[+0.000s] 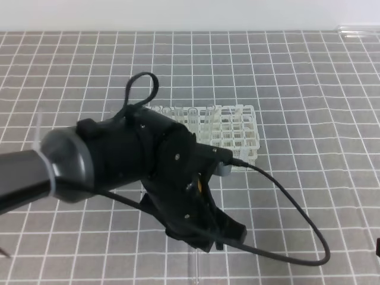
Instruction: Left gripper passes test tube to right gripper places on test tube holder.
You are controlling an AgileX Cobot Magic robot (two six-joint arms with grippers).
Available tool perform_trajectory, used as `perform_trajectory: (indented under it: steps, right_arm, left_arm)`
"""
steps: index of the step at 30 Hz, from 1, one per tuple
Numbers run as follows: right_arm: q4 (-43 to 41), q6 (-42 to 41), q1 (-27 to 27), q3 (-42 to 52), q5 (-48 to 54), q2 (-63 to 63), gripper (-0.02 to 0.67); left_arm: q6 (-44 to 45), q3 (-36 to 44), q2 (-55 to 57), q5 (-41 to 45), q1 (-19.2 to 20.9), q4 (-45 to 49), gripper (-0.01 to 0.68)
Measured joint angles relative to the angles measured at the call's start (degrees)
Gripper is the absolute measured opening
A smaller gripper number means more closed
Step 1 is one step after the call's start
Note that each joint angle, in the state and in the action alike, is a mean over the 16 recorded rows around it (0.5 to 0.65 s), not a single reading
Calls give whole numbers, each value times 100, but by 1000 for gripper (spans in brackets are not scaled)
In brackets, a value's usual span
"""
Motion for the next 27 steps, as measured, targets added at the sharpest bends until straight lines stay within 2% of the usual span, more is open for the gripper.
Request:
perform_trajectory:
  steps: [5,10,27]
  right_arm:
    - [0,0,0,0,12,0,-13]
    - [0,0,0,0,25,0,-13]
    - [0,0,0,0,-3,0,-13]
  left_arm:
    - [-90,-7,142,49,2,0,286]
    - [-207,-8,288,65,0,-12,366]
    - [-474,-20,820,4,-184,475,365]
